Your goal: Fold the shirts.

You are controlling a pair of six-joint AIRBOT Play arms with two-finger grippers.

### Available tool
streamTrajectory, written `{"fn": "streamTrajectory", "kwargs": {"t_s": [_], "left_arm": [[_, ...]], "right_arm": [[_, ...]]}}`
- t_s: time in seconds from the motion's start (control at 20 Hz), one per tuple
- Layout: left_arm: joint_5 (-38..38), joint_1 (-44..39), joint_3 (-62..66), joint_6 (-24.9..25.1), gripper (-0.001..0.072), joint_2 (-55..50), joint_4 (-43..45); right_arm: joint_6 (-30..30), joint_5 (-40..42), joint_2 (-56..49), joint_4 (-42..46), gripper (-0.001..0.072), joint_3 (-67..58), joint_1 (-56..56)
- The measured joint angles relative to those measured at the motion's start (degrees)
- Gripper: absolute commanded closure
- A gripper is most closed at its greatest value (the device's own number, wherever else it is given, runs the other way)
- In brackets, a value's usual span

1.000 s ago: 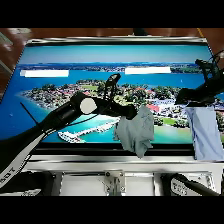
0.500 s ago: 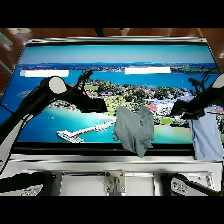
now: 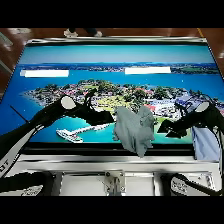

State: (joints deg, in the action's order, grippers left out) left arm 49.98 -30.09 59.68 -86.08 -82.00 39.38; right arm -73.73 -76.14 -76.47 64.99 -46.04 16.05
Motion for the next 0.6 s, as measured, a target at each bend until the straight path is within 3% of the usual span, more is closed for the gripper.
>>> {"fn": "streamTrajectory", "kwargs": {"t_s": [0.35, 0.4, 0.5, 0.55, 0.6], "left_arm": [[-6.62, -1.90, -1.11, 11.67, 0.0010, -4.09, -18.47], [-6.88, -2.36, -1.14, 12.61, 0.0156, -4.70, -20.22], [-7.41, -3.19, -1.16, 14.47, 0.0536, -5.84, -23.56], [-7.58, -3.52, -1.16, 15.34, 0.0656, -6.34, -25.46], [-7.67, -3.69, -1.16, 16.33, 0.0672, -6.67, -26.86]], "right_arm": [[0.98, 4.04, -1.68, -6.12, 0.0086, 4.28, -0.20], [1.03, 4.79, -1.77, -6.71, 0.0087, 5.05, -0.20], [1.03, 5.90, -1.86, -8.17, 0.0086, 6.80, -0.20], [1.03, 6.58, -1.88, -9.03, 0.0087, 7.67, -0.20], [1.03, 7.13, -1.88, -10.19, 0.0087, 8.50, -0.17]]}}
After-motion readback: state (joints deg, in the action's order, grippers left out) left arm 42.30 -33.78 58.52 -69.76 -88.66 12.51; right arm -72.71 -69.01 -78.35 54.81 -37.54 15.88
